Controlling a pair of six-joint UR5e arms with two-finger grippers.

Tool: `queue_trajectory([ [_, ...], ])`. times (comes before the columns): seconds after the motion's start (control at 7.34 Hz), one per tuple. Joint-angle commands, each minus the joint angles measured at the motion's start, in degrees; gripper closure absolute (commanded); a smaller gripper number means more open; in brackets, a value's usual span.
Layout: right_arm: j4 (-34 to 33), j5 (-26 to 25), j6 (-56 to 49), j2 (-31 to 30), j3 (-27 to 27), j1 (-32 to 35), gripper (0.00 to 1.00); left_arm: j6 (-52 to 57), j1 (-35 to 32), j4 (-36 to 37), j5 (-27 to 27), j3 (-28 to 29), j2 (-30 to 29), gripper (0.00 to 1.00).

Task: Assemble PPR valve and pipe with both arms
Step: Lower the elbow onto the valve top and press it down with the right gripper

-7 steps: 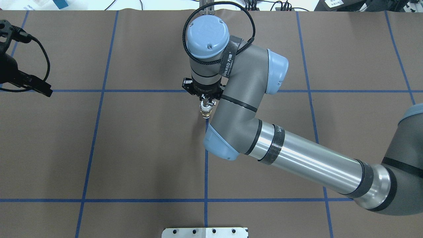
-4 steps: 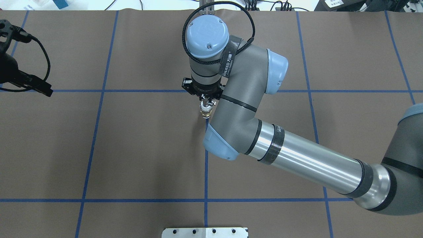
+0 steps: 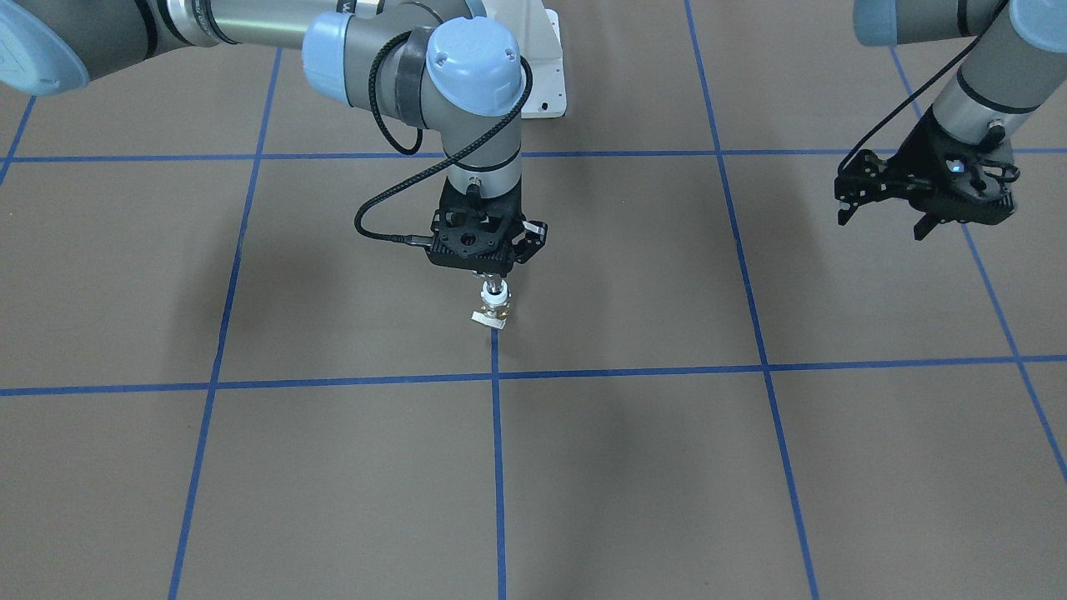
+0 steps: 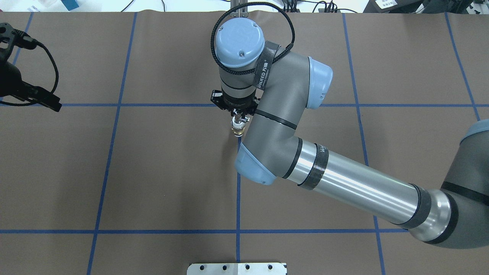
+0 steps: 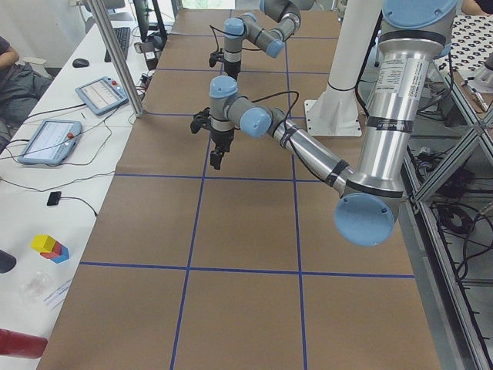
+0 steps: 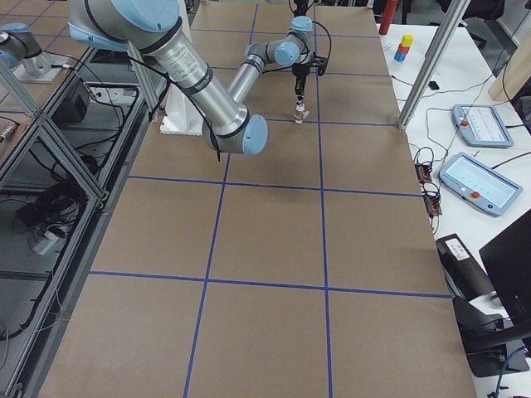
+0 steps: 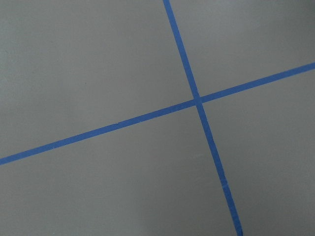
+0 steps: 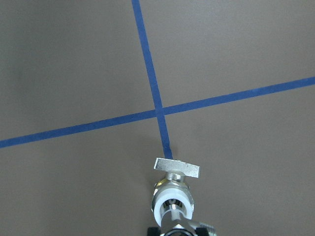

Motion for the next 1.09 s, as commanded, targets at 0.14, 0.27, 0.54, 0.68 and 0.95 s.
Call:
queue_trajectory([
  [0.14, -0.1, 0.1, -0.1, 1.0, -1.4, 0.0, 1.00, -0.5, 0.1, 0.0, 0.0, 0.0, -0.1, 0.01],
  [0.27, -0.1, 0.2, -0.1, 0.7, -1.1, 0.0, 1.00, -0.5, 0.1, 0.0, 0.0, 0.0, -0.1, 0.01],
  [0.54, -0.2, 0.4, -0.2, 0.5, -0.9, 0.1, 1.00, -0.6, 0.1, 0.1, -0.1, -0.1, -0.2, 0.01],
  [0.68, -0.2, 0.5, -0.2, 0.4, -0.9, 0.1, 1.00, -0.6, 0.1, 0.2, -0.4, -0.1, -0.2, 0.01],
  [0.95, -1.8, 0.5, -0.2, 0.4, 0.0, 0.1, 1.00, -0.7, 0.1, 0.2, -0.4, -0.2, -0.2, 0.01],
])
